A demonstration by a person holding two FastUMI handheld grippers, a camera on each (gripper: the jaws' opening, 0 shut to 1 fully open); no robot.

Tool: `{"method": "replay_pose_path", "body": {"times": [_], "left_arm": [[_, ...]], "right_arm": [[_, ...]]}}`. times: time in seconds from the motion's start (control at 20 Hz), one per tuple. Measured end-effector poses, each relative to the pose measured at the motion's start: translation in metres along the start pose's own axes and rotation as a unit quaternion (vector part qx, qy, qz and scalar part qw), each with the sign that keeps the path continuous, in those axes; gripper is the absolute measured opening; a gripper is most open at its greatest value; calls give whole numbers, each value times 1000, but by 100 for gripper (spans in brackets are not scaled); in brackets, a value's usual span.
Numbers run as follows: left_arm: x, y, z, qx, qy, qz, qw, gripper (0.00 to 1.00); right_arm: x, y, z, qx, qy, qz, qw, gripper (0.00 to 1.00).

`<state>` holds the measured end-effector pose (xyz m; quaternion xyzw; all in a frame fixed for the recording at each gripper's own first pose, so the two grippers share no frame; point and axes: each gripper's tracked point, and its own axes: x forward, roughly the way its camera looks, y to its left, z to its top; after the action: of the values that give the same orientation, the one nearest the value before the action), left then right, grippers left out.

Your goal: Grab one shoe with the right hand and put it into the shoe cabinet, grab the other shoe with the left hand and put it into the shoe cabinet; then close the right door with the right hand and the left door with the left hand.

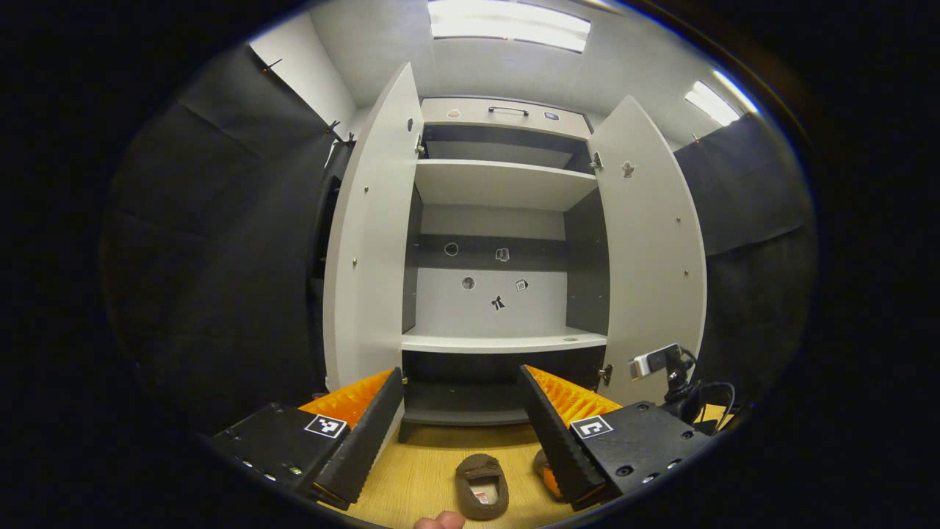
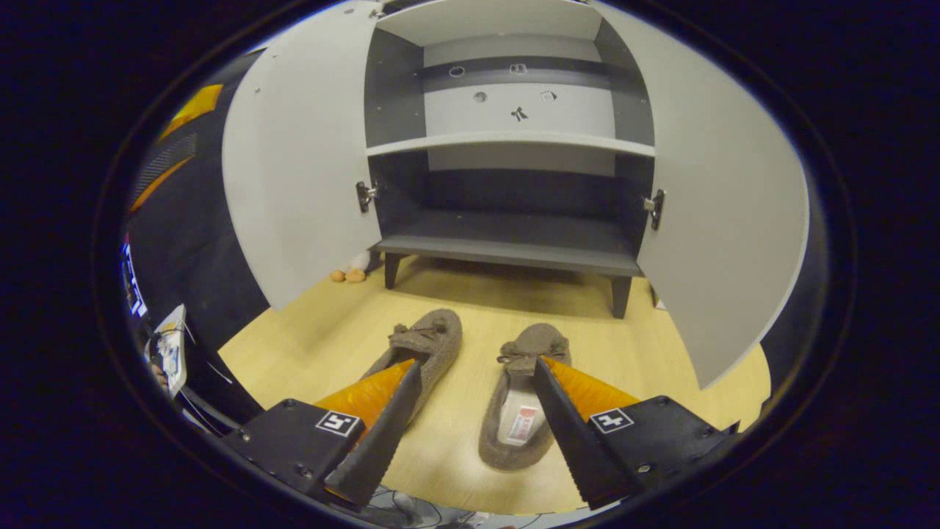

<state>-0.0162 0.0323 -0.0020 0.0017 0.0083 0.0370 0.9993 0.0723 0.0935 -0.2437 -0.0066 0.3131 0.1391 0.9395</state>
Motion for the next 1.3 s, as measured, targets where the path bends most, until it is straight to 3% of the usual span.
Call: {"method": "replay_pose_path", "body": {"times": [0.25, 0.3, 0.45, 0.8, 0.85, 0.9, 1.0, 1.2, 1.3], "left_arm": [[2, 9, -3, -4, 3, 8, 1000, 95], [3, 10, -3, -4, 3, 10, 1000, 95], [5, 16, -4, -5, 5, 16, 1000, 95], [5, 23, -8, -5, 12, 25, 1000, 95], [6, 24, -8, -5, 13, 25, 1000, 95], [7, 25, -9, -4, 13, 25, 1000, 95], [8, 25, -9, -3, 14, 26, 1000, 95], [9, 24, -10, -10, 15, 20, 1000, 95], [8, 21, -10, -12, 15, 15, 1000, 95]], "right_arm": [[43, -12, -35, -12, 48, -23, 999, 94], [50, -14, -40, -7, 59, -25, 998, 88], [64, -19, -55, 6, 77, -33, 996, 83], [88, -32, -59, 3, 78, -77, 994, 52], [89, -36, -59, 5, 77, -86, 993, 45], [91, -36, -60, 6, 76, -88, 993, 31], [92, -36, -61, -4, 72, -86, 994, 29], [91, -38, -57, 2, 55, -69, 996, 8], [86, -40, -50, 9, 41, -66, 997, 5]]}}
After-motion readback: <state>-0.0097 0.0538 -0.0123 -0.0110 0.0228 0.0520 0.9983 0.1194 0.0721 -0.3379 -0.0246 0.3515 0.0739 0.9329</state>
